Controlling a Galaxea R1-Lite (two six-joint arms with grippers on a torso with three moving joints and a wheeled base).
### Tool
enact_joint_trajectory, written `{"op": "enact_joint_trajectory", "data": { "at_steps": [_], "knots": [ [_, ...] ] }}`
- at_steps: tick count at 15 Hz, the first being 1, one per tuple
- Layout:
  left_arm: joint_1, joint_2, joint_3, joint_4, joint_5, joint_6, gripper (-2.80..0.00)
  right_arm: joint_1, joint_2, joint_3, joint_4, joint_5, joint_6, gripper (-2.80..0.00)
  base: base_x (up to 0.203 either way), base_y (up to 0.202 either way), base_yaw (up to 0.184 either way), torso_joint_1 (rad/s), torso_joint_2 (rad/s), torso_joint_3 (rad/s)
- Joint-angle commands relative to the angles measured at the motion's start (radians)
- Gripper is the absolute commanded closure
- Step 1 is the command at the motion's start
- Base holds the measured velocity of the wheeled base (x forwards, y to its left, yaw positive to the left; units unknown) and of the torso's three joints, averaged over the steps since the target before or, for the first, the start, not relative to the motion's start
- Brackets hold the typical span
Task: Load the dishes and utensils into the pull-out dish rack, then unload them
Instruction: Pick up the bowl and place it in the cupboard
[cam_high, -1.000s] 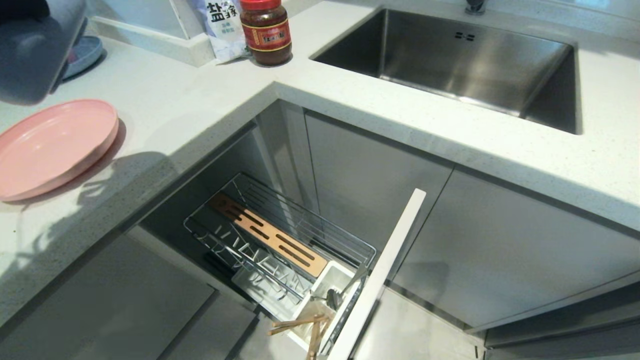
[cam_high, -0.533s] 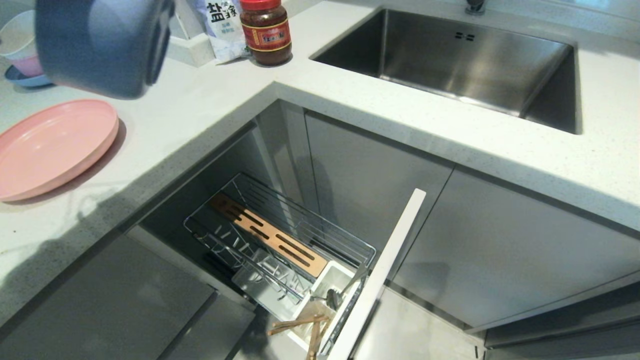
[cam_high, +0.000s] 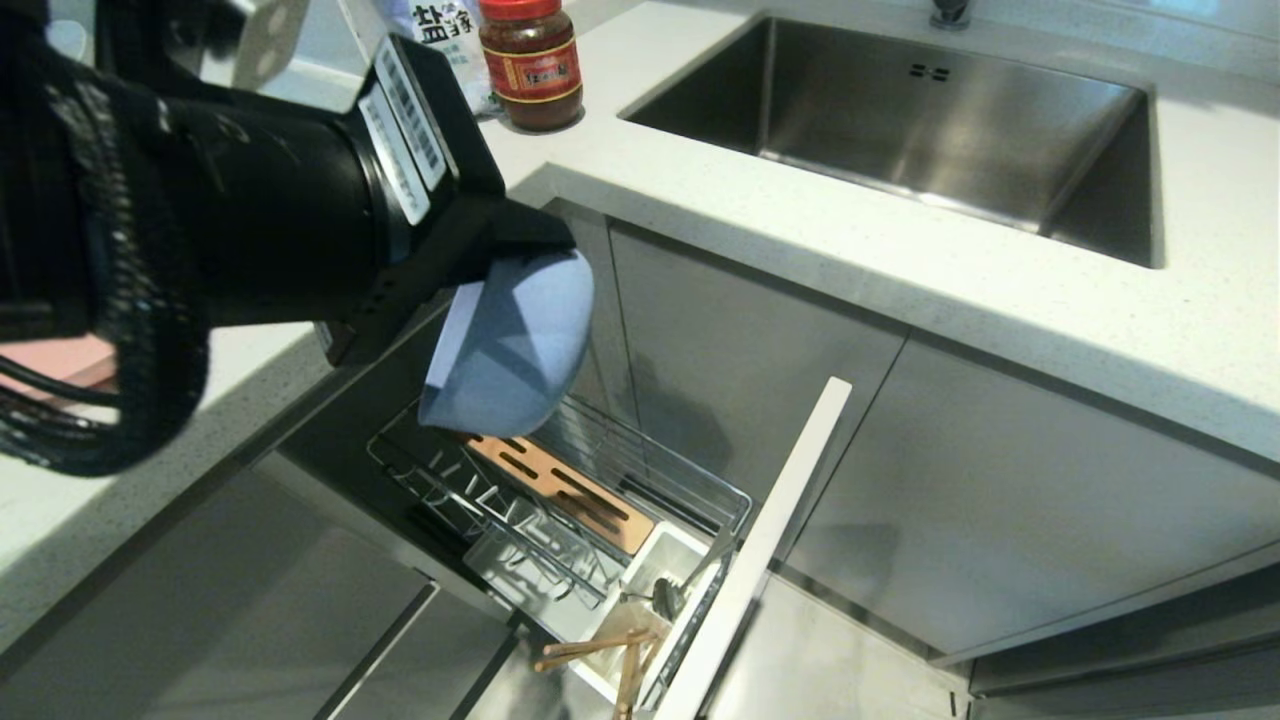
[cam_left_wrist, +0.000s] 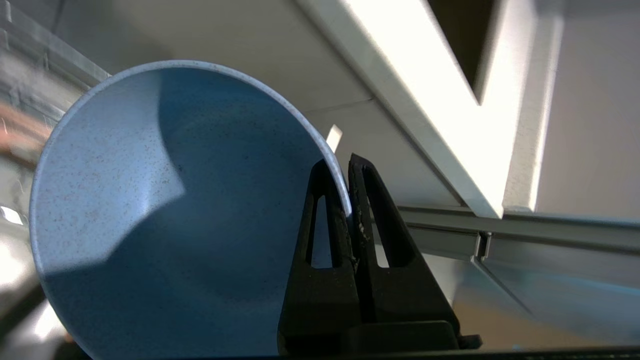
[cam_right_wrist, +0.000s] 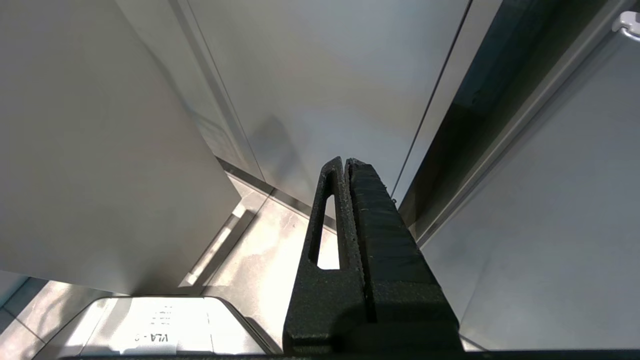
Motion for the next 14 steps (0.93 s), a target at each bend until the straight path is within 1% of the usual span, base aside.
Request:
{"op": "enact_joint_trajectory", "data": {
  "at_steps": [1, 2, 3, 4, 5, 6, 7, 9, 12, 14],
  "knots": [
    [0.002, 0.020, 0.055, -0.003, 0.019, -0.159, 0.00, 0.001, -0.004, 0.002, -0.001, 0.000, 0.000, 0.00, 0.000, 0.000, 0.000, 0.000, 0.00, 0.000],
    [0.006, 0.023, 0.080, -0.005, 0.038, -0.205, 0.00, -0.001, -0.004, 0.002, 0.000, 0.000, 0.000, 0.00, 0.000, 0.000, 0.000, 0.000, 0.00, 0.000],
    [0.027, 0.025, 0.105, -0.013, 0.067, -0.244, 0.00, 0.000, -0.004, 0.002, 0.000, 0.000, 0.000, 0.00, 0.000, 0.000, 0.000, 0.000, 0.00, 0.000],
    [0.054, 0.028, 0.125, -0.048, 0.079, -0.290, 0.00, 0.001, -0.004, 0.002, -0.001, 0.000, 0.000, 0.00, 0.000, 0.000, 0.000, 0.000, 0.00, 0.000],
    [0.072, 0.037, 0.146, -0.108, 0.081, -0.333, 0.00, 0.001, -0.004, 0.002, -0.001, 0.000, 0.000, 0.00, 0.000, 0.000, 0.000, 0.000, 0.00, 0.000],
    [0.092, 0.053, 0.164, -0.194, 0.084, -0.367, 0.00, 0.001, -0.004, 0.002, -0.001, 0.000, 0.000, 0.00, 0.000, 0.000, 0.000, 0.000, 0.00, 0.000],
    [0.109, 0.076, 0.188, -0.284, 0.089, -0.390, 0.00, 0.001, -0.004, 0.002, -0.001, 0.000, 0.000, 0.00, 0.000, 0.000, 0.000, 0.000, 0.00, 0.000],
    [0.134, 0.129, 0.235, -0.428, 0.104, -0.405, 0.00, 0.001, -0.004, 0.002, -0.001, 0.000, 0.000, 0.00, 0.000, 0.000, 0.000, 0.000, 0.00, 0.000],
    [0.163, 0.237, 0.326, -0.653, 0.110, -0.408, 0.00, 0.001, -0.004, 0.002, -0.001, 0.000, 0.000, 0.00, 0.000, 0.000, 0.000, 0.000, 0.00, 0.000],
    [0.175, 0.291, 0.379, -0.777, 0.111, -0.409, 0.00, -0.001, -0.004, 0.002, -0.001, 0.000, 0.000, 0.00, 0.000, 0.000, 0.000, 0.000, 0.00, 0.000]
  ]
}}
